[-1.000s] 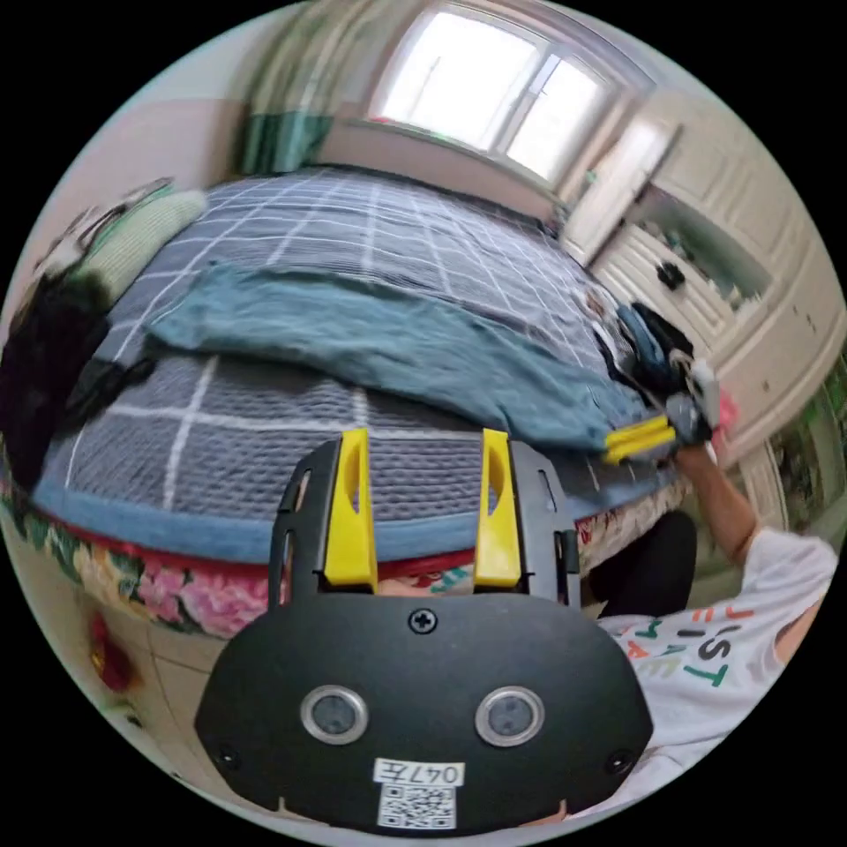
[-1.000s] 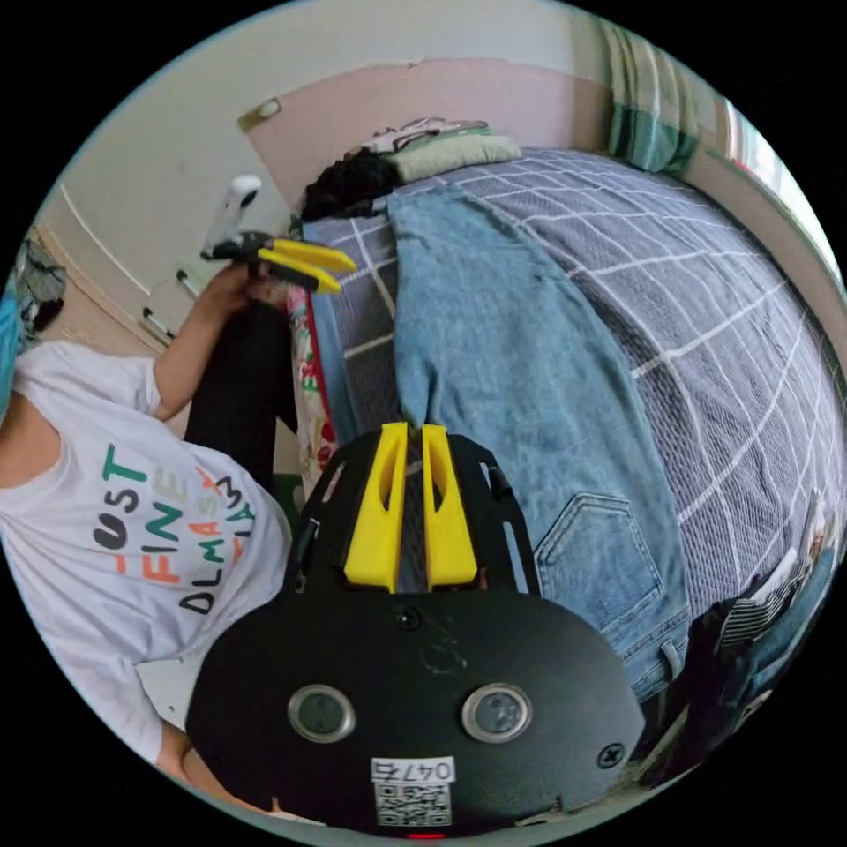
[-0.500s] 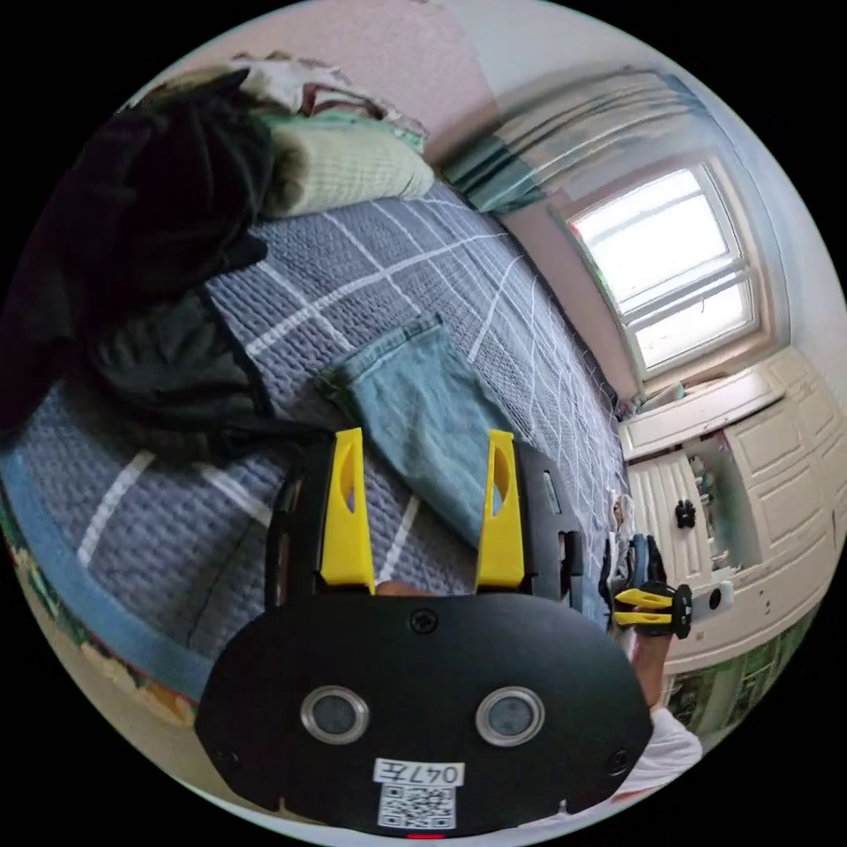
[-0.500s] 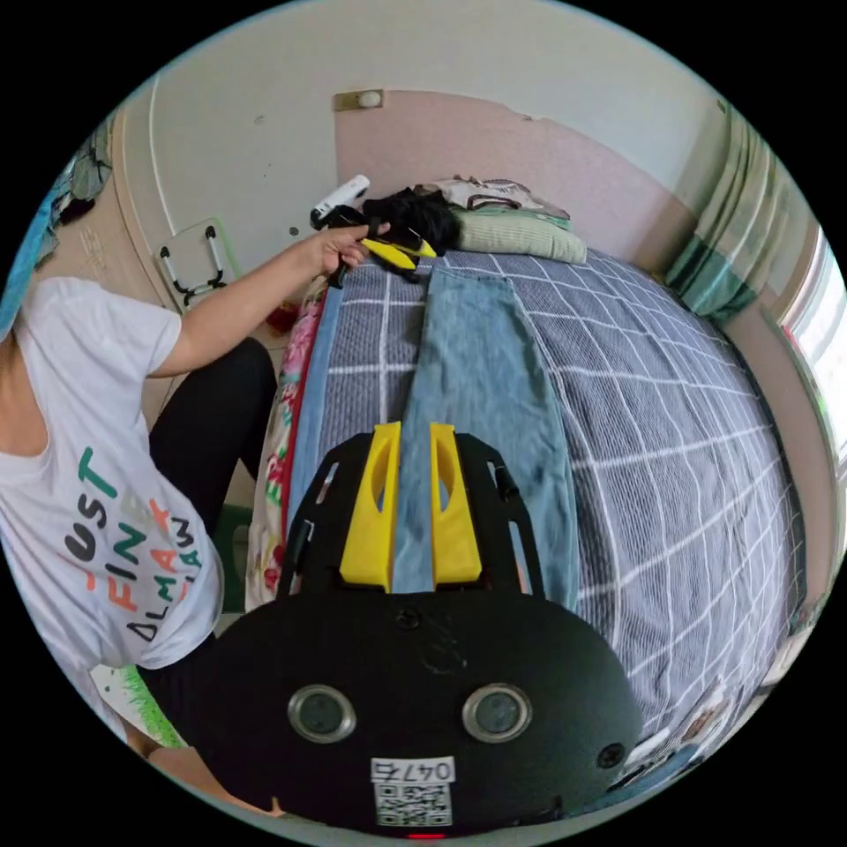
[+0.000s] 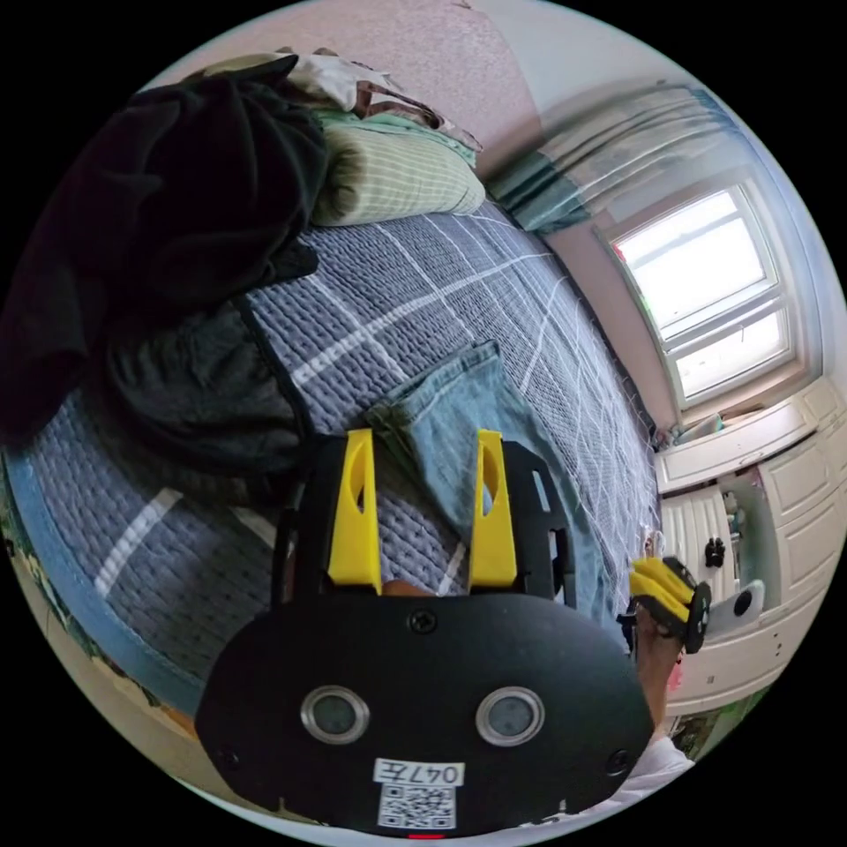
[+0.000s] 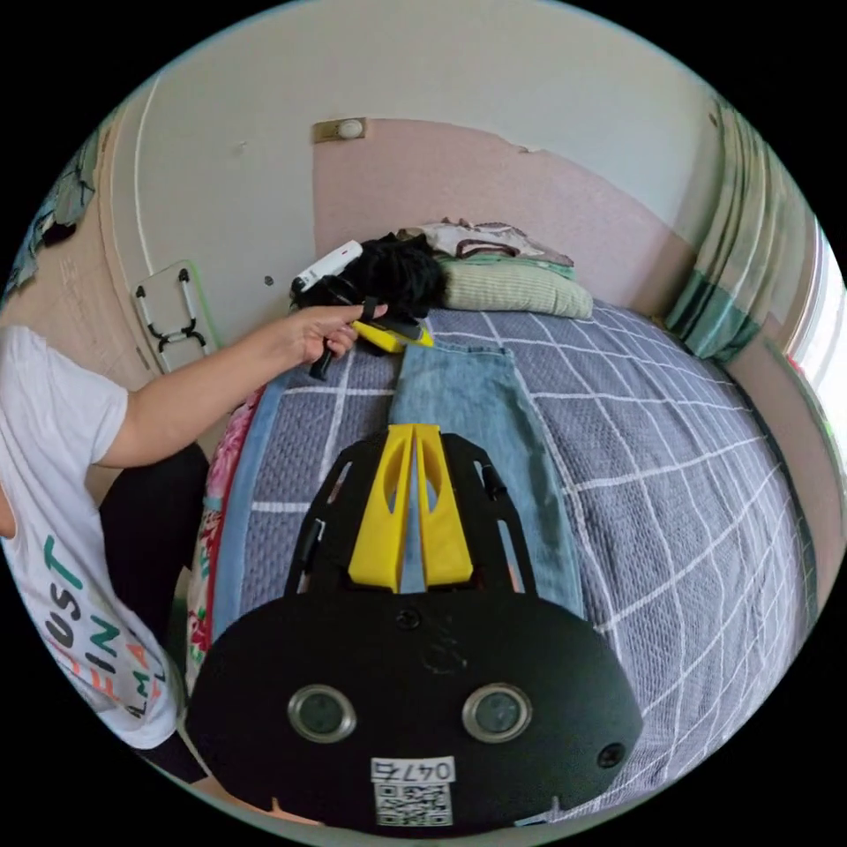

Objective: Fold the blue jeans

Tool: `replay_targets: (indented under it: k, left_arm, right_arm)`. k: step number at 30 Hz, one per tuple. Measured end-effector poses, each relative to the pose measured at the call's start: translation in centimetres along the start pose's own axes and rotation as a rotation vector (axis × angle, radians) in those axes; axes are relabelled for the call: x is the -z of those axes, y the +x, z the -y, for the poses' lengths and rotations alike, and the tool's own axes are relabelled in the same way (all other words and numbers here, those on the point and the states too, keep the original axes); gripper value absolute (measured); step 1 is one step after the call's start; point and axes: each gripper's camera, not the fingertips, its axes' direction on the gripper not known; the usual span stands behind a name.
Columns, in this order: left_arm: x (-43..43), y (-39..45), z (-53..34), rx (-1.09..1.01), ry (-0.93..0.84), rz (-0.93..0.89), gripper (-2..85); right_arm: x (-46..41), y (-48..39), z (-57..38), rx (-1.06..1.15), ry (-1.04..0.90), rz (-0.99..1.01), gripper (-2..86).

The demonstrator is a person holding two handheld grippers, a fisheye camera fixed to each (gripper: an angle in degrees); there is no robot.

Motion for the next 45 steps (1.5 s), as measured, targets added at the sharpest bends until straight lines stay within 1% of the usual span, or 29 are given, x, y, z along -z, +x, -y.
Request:
replay_targets:
  k: [3,4,7,9,10,11,13,14,15,16,17,18,19,20,22,23,25,27,28,30,31,33,35,37,39,40,42,43,45]
  left_arm:
    - [-0.4,0.8,-0.5,-0.008,0.016,0.067,3.0]
    - [-0.4,1.0,-0.8,-0.044,0.037,0.024,0.7]
    - [-0.2,1.6,-0.6,-0.070,0.060,-0.029,-0.5]
    - [0.2,2.3,-0.7,-0.095,0.091,-0.083,-0.7]
    - [0.4,3.0,-0.7,-0.117,0.102,-0.107,-0.7]
    - [0.5,3.5,-0.7,-0.135,0.104,-0.110,-0.8]
    - [0.6,6.5,-0.8,-0.245,0.096,-0.112,-0.8]
    - [0.5,7.4,-0.9,-0.280,0.086,-0.113,-0.8]
    - [0.3,9.7,-1.2,-0.360,0.066,-0.120,-0.8]
    - [-0.2,12.3,-1.8,-0.443,0.033,-0.126,-0.8]
    - [-0.5,13.8,-2.2,-0.489,0.013,-0.126,-0.8]
    - [-1.3,16.9,-3.4,-0.586,-0.032,-0.122,-0.8]
    - [-2.2,20.1,-5.1,-0.689,-0.074,-0.106,-0.8]
    - [-2.6,21.8,-6.2,-0.745,-0.093,-0.100,-0.8]
    - [-4.1,27.5,-11.2,-0.935,-0.164,-0.137,-0.8]
    - [-4.5,28.7,-12.6,-0.974,-0.189,-0.154,-0.8]
    - [-6.3,32.3,-17.8,-1.081,-0.312,-0.223,-0.8]
    - [-7.9,33.6,-21.1,-1.115,-0.388,-0.208,-0.8]
    - [-8.7,33.9,-22.9,-1.125,-0.386,-0.148,-0.8]
    - [-9.1,33.6,-24.0,-1.098,-0.346,-0.113,-0.8]
    - [-8.9,33.2,-23.7,-1.046,-0.329,-0.144,-0.8]
    - [-8.5,32.6,-22.4,-0.963,-0.321,-0.228,-0.8]
    - [-7.9,32.4,-20.8,-0.908,-0.329,-0.287,-0.8]
    - [-6.9,32.3,-18.8,-0.860,-0.334,-0.356,-0.8]
    - [-6.2,32.5,-17.8,-0.867,-0.356,-0.386,-0.8]
    - [-5.7,32.6,-17.6,-0.882,-0.361,-0.387,-0.8]
    - [-5.3,32.8,-17.5,-0.899,-0.365,-0.374,-0.8]
    - [-5.2,32.9,-17.7,-0.909,-0.369,-0.364,-0.8]
    - [-5.3,33.1,-18.0,-0.921,-0.377,-0.357,-0.8]
  right_arm:
    - [-3.6,2.6,2.0,0.011,-0.096,0.007,1.3]
    - [-4.3,3.1,2.3,0.011,-0.112,0.012,1.2]
    - [-7.7,5.0,2.9,-0.024,-0.200,0.024,0.6]
    - [-10.3,5.4,1.7,-0.034,-0.333,0.062,-0.1]
    - [-10.4,5.4,1.3,-0.039,-0.336,0.067,-0.2]
    - [-9.2,5.6,0.5,-0.072,-0.296,0.051,-0.4]
    - [-5.2,6.0,-1.0,-0.131,-0.164,0.012,-0.4]
    - [-1.7,6.1,-2.5,-0.176,-0.062,-0.006,-0.5]
    - [1.9,6.1,-4.4,-0.220,0.015,-0.036,-0.5]
    - [3.7,5.9,-5.5,-0.241,0.043,-0.056,-0.5]
    - [7.0,5.4,-7.9,-0.275,0.086,-0.098,-0.5]
    - [10.1,4.7,-10.4,-0.310,0.117,-0.140,-0.5]
    - [11.4,4.3,-11.8,-0.328,0.128,-0.160,-0.5]
    - [13.9,3.4,-14.4,-0.365,0.139,-0.198,-0.5]
    - [16.9,2.0,-18.4,-0.429,0.140,-0.236,-0.5]
    - [18.4,1.1,-20.9,-0.476,0.131,-0.253,-0.5]
    - [20.0,-0.3,-24.3,-0.539,0.114,-0.269,-0.3]
    - [21.0,-2.1,-27.9,-0.616,0.090,-0.269,0.4]
    - [21.1,-2.4,-28.7,-0.632,0.090,-0.263,1.0]
    - [21.2,-3.3,-30.7,-0.679,0.110,-0.219,4.9]
    - [21.1,-3.4,-31.0,-0.685,0.117,-0.196,6.3]
    - [20.1,-2.6,-30.7,-0.698,0.132,-0.042,9.4]
    - [18.9,-1.8,-29.4,-0.666,0.146,0.073,10.4]
    - [17.1,-1.0,-27.1,-0.590,0.076,0.095,11.6]
    - [14.3,-0.4,-23.6,-0.434,-0.119,-0.037,13.5]
    - [13.7,-0.3,-22.7,-0.395,-0.150,-0.081,13.9]
    - [11.8,-0.6,-19.5,-0.190,-0.215,-0.255,13.6]
    - [11.3,-0.8,-18.8,-0.136,-0.229,-0.291,13.1]
    - [9.5,-1.6,-16.5,0.058,-0.256,-0.349,8.1]
